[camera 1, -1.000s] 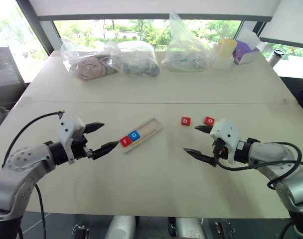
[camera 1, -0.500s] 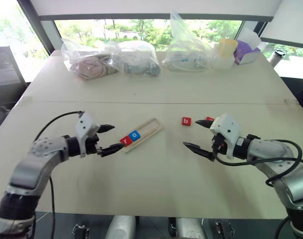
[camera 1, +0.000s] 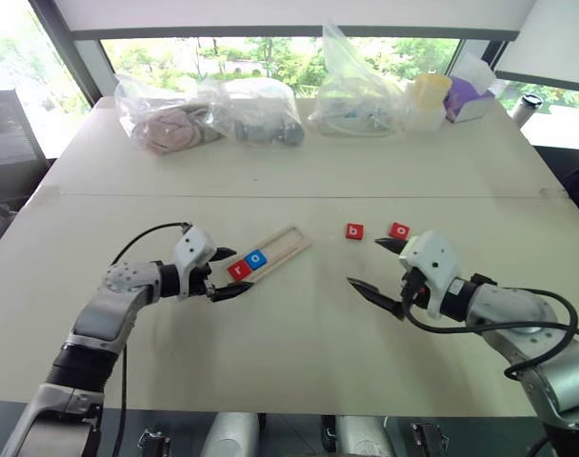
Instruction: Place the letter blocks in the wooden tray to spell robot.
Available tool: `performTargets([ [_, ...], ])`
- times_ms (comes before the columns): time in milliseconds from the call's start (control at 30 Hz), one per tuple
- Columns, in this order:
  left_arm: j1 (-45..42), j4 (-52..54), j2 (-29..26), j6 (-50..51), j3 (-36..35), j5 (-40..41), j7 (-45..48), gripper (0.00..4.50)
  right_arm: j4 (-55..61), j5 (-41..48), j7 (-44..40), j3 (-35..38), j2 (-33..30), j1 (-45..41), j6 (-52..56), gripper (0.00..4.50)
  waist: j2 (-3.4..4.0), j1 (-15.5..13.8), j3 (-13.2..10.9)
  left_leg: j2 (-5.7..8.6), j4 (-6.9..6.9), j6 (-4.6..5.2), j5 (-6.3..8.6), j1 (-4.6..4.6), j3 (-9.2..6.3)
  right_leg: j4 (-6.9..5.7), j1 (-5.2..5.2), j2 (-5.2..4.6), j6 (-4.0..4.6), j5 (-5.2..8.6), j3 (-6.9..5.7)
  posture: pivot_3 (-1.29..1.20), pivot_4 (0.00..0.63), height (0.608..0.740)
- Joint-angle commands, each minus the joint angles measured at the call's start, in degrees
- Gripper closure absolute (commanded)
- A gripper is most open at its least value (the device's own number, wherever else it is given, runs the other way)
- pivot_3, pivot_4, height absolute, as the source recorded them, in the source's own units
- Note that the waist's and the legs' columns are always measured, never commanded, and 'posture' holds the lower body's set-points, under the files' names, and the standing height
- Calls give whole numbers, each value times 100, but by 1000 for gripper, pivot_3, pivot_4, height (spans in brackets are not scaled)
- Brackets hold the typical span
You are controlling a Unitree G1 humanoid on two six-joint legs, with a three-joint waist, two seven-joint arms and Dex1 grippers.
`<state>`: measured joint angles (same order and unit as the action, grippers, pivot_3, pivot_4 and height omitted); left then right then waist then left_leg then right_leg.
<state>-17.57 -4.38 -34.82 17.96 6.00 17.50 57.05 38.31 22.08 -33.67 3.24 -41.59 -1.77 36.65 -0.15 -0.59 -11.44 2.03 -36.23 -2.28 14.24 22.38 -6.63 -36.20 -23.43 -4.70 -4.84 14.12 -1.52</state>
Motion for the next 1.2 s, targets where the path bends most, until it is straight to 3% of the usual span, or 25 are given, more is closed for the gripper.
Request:
performTargets([
  [33,102,80,26,-163,82,-213,-88,0,268,4,80,169,19,18,-4,23,-1,-4,0,0,0,0,0,0,0,-1,0,0,0,0,0,0,150,740],
  [333,252,-238,56,-637,171,-832,-496,0,317,-56,171,169,5,64,20,23,3,-10,7,0,-2,0,0,-10,0,-2,10,0,2,-1,0,0,150,740],
  [767,599,-384,63,-299,-33,-473,-504,0,269,-99,184,96,-9,-29,16,23,13,37,98,-3,3,0,0,-26,1,-2,20,1,2,0,0,0,150,740],
  [900,597,-406,46,-268,-31,-458,-445,1271,251,-109,155,96,-29,-61,15,0,21,63,104,-3,3,1,0,-31,1,-4,22,3,2,0,0,0,150,740],
  [1200,577,-66,-52,-253,193,-446,-12,1361,256,-54,68,237,-131,-126,73,0,22,121,105,-3,4,0,0,-31,0,-4,24,2,2,1,0,0,150,740],
])
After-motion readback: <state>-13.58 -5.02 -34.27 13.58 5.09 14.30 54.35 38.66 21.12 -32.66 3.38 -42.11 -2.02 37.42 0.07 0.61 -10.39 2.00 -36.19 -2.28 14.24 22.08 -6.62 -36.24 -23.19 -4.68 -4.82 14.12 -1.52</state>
